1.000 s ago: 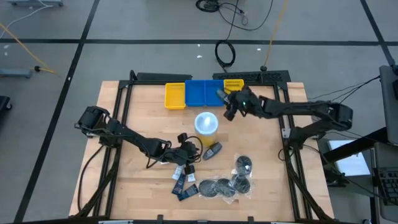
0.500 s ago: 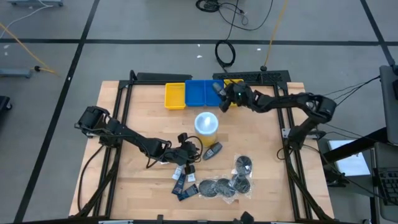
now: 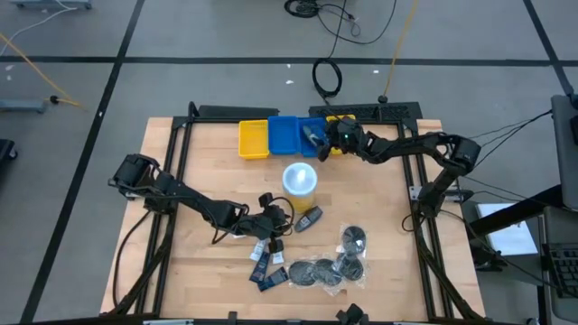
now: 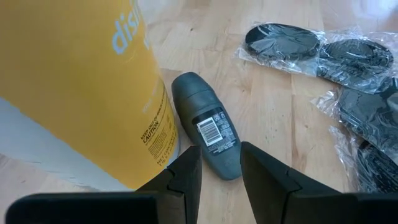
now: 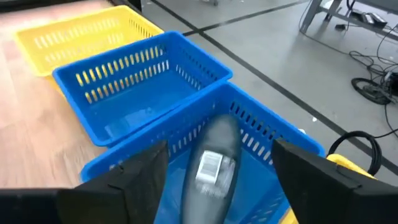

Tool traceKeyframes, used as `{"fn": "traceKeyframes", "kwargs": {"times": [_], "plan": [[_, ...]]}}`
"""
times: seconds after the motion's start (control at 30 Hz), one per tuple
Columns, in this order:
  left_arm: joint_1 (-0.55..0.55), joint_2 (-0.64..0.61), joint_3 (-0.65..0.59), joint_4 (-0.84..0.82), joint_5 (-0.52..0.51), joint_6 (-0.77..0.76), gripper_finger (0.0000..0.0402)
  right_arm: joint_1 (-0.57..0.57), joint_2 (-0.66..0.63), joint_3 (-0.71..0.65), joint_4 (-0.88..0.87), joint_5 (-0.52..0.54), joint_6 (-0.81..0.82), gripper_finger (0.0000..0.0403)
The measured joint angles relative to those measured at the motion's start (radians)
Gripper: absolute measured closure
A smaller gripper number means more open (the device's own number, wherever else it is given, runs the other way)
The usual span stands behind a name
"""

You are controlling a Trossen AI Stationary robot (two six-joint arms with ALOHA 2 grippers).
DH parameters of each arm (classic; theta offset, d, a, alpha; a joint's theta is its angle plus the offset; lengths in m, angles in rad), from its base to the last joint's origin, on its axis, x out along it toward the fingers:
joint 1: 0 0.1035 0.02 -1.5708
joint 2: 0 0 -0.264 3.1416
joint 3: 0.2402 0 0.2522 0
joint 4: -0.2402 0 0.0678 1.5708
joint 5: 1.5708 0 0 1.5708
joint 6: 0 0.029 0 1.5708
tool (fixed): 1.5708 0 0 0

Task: Pick & Place Travel size toiletries
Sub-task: Put the deodorant into the right blue basket

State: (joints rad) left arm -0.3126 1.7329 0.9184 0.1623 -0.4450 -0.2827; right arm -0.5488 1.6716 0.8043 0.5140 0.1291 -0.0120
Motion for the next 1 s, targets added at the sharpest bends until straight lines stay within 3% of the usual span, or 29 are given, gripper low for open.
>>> {"fn": "traceKeyframes", "kwargs": {"times": [0.5, 1.0], "plan": [[0.004, 0.000, 0.000, -0.008, 0.000, -0.008, 0.0289, 0.000, -0.161, 0.000, 0.014, 0.005, -0.033, 0.0115], [0.046, 0.000, 0.000, -0.009, -0.008, -0.002, 0.0289, -0.001, -0.176, 0.000, -0.009, 0.005, -0.061, 0.0120]]}}
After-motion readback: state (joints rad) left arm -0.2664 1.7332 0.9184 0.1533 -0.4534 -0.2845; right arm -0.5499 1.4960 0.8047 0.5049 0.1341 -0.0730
